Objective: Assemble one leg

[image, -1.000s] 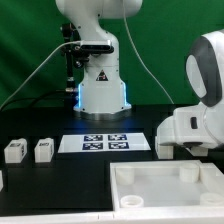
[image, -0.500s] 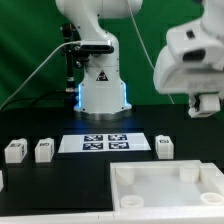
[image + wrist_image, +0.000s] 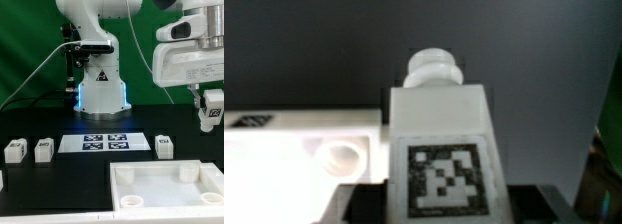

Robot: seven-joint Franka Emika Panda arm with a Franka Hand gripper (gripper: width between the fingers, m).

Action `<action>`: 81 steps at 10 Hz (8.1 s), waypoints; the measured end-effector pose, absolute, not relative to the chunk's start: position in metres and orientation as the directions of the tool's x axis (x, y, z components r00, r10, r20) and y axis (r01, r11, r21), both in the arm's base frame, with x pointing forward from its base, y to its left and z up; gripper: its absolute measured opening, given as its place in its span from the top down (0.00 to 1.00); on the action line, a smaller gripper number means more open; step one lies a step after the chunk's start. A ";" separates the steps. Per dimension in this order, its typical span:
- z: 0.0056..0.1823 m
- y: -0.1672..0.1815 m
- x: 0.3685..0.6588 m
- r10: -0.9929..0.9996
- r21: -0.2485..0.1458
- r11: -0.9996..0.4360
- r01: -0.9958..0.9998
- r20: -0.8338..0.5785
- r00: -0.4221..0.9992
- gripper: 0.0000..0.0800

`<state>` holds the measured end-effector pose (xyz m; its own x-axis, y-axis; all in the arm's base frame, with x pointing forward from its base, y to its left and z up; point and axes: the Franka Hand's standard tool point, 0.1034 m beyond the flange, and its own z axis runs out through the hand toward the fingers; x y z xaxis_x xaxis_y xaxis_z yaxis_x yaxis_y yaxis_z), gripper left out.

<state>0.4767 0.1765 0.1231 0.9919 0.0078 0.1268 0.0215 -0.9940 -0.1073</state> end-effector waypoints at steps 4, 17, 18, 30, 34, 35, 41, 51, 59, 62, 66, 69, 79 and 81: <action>0.156 0.189 0.520 0.050 -0.134 -0.983 0.125 0.458 0.888 0.63; 0.124 0.111 0.612 0.215 0.016 -0.970 0.241 0.513 0.831 0.63; 0.124 0.109 0.622 0.207 0.013 -0.972 0.235 0.521 0.828 0.63; 0.091 0.122 0.633 0.215 0.007 -0.969 0.247 0.523 0.825 0.63; 0.091 0.111 0.624 0.251 0.023 -0.961 0.275 0.483 0.839 0.63; 0.089 0.111 0.622 0.258 0.026 -0.959 0.281 0.480 0.838 0.63; 0.083 0.124 0.622 0.272 0.032 -0.954 0.297 0.508 0.818 0.63; 0.067 0.121 0.625 0.260 0.045 -0.957 0.286 0.567 0.781 0.34; 0.067 0.121 0.625 0.260 0.045 -0.957 0.286 0.566 0.782 0.19; 0.079 0.125 0.619 0.252 -0.013 -0.961 0.276 0.363 0.897 0.19; 0.081 0.130 0.609 0.292 -0.091 -0.954 0.285 -0.077 0.953 0.19; 0.069 0.118 0.630 0.332 -0.074 -0.943 0.326 -0.096 0.938 0.19; 0.062 0.120 0.630 -0.328 0.001 -0.944 -0.331 -0.123 0.937 0.65; 0.058 0.124 0.631 -0.622 0.027 -0.782 -0.623 -0.106 0.776 0.66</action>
Offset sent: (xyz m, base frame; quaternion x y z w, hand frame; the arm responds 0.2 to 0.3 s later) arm 0.0000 0.0000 0.0000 0.0000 0.0000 0.0000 1.0000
